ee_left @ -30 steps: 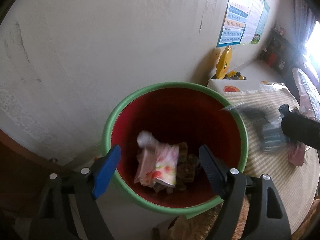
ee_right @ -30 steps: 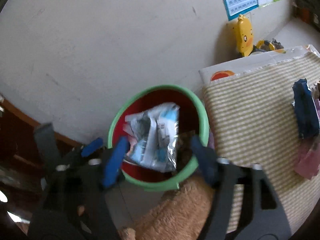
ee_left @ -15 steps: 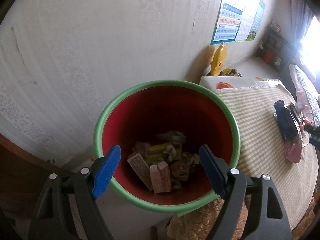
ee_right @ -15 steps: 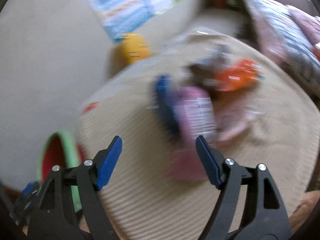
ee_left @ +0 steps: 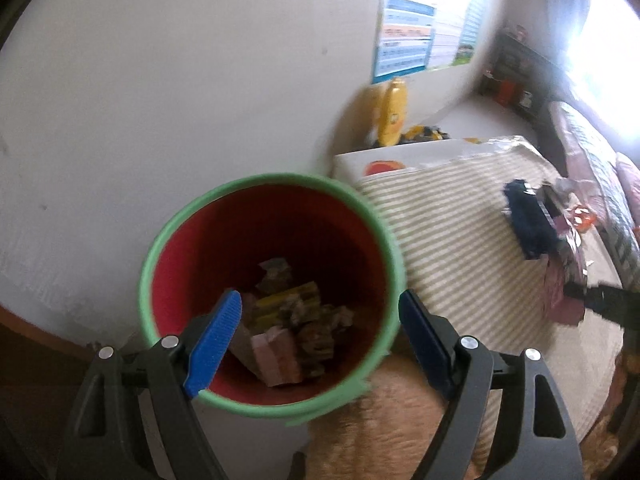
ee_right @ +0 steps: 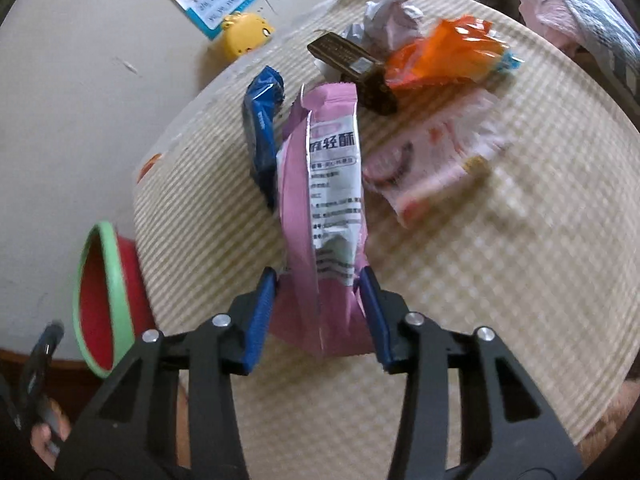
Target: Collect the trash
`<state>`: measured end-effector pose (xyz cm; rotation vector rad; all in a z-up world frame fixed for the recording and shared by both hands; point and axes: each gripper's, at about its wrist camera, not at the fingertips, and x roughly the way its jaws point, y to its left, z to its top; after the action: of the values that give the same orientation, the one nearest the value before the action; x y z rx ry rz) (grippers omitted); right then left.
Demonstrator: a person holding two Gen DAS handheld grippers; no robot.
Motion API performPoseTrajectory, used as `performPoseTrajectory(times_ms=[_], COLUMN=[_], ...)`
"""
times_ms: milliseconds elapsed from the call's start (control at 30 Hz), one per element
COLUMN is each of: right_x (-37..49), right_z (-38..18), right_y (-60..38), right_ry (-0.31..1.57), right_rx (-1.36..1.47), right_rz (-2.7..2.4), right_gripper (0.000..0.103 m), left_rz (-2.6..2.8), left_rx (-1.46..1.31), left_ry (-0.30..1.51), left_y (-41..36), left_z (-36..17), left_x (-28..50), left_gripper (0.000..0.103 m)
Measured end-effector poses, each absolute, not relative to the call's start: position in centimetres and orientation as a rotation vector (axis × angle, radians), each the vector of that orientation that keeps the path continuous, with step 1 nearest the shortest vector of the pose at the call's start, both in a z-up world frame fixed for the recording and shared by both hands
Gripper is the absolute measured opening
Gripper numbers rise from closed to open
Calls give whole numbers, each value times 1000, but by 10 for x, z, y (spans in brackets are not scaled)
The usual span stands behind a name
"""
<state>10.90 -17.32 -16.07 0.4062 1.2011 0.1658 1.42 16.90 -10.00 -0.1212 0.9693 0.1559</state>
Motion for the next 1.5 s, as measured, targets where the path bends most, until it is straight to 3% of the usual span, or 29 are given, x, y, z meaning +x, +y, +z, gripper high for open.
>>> performPoseTrajectory(times_ms=[233, 533, 933, 1000, 1033, 1200, 1500], right_x=[40, 35, 26, 24, 24, 21, 25], right_z=[-172, -174, -180, -182, -183, -183, -185], right_y=[-224, -229, -248, -251, -253, -254, -254], right_ry=[1192, 1140, 1128, 1133, 1136, 1139, 1140], right_rx=[496, 513, 638, 652, 662, 665, 658], right_rz=[86, 130, 164, 162, 159, 157, 136], right_gripper=[42, 42, 42, 43, 46, 49, 54], left_rz=[-3, -99, -67, -79, -87, -144, -154], left_rx=[-125, -66, 166, 178, 175, 178, 99], left_ry=[972, 1041, 1141, 1145, 1146, 1144, 1112], left_y=[90, -41, -115, -119, -120, -126, -84], left_z=[-98, -129, -181, -184, -185, -182, -163], left_x=[68, 165, 198, 194, 192, 185, 158], left_gripper=[77, 77, 77, 61, 59, 20, 18])
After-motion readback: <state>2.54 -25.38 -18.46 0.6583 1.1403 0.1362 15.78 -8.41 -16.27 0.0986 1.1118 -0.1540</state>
